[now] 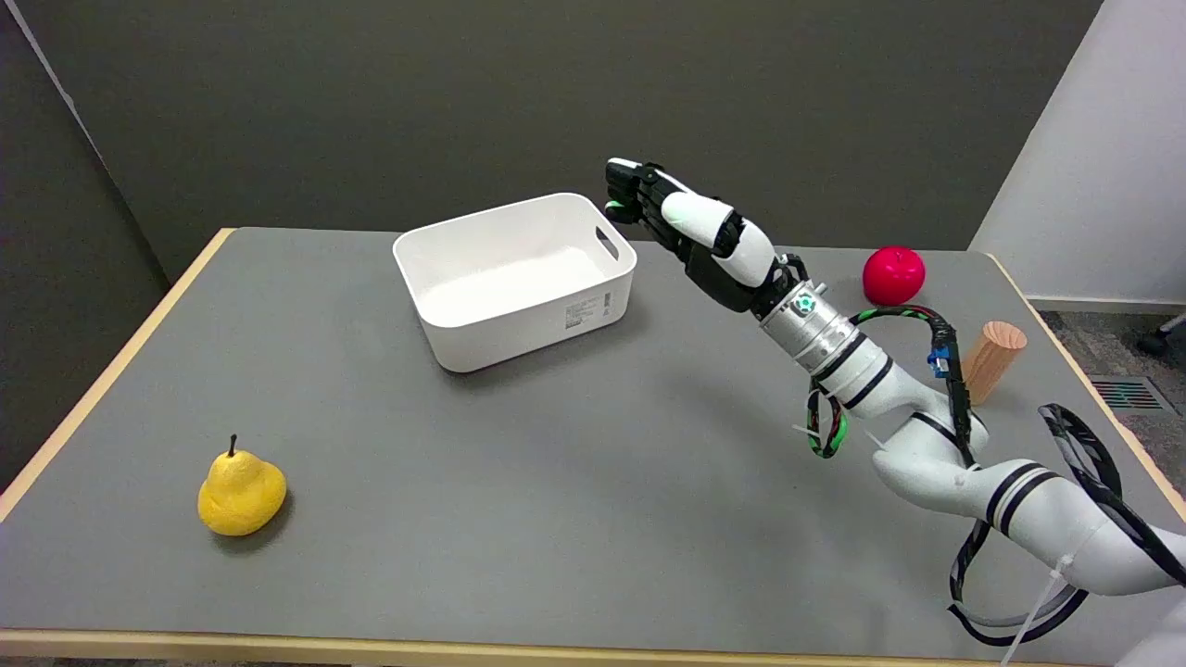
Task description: Pick up the wooden cylinder.
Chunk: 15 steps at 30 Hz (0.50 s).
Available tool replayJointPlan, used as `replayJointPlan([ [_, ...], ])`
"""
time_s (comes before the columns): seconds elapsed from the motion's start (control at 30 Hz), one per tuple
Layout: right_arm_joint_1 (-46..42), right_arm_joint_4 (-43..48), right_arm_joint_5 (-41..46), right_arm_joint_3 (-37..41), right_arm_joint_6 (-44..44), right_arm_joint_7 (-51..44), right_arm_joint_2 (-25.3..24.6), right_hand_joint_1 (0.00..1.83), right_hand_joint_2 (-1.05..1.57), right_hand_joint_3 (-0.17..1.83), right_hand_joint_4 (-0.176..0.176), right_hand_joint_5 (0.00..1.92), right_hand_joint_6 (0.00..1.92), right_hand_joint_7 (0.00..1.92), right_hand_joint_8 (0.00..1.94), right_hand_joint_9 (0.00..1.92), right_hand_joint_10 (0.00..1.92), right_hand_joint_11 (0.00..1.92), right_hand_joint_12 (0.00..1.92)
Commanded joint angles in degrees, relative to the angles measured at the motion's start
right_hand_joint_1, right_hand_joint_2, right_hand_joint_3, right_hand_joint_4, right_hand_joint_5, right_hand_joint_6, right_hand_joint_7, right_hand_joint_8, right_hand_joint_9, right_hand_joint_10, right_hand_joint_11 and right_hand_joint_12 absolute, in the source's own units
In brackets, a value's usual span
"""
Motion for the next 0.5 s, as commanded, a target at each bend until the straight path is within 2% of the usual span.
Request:
replayJointPlan([
  [0.03, -1.83, 0.69, 0.44, 7.45, -1.28, -6.43, -0.17, 0.19, 0.78, 0.82, -0.105, 0.08, 0.32, 0.09, 0.25, 0.00, 0.44, 0.00, 0.73],
  [0.27, -2.70, 2.67, 0.51, 12.61, -3.58, -9.74, 0.71, 0.21, 0.78, 0.82, -0.111, 0.08, 0.32, 0.09, 0.26, 0.00, 0.45, 0.00, 0.71],
  [0.33, -3.27, 3.37, 0.55, 14.65, -3.66, -11.04, 0.79, 0.22, 0.70, 0.96, -0.115, 0.07, 0.33, 0.09, 0.24, 0.04, 0.37, 0.00, 0.73],
  [0.4, -4.06, 3.87, 0.99, 16.44, -3.52, -11.54, 0.71, 0.21, 0.77, 0.83, -0.114, 0.07, 0.32, 0.08, 0.26, 0.00, 0.46, 0.00, 0.71],
  [0.47, -5.60, 4.29, 2.83, 19.44, -2.87, -11.86, 0.55, 0.44, 0.68, 1.02, -0.113, 0.06, 0.35, 0.07, 0.30, 0.02, 0.51, 0.00, 0.71],
  [0.5, -6.05, 4.29, 3.37, 20.28, -2.65, -11.94, 0.55, 0.39, 0.67, 1.03, -0.104, 0.07, 0.36, 0.09, 0.31, 0.04, 0.56, 0.00, 0.79],
])
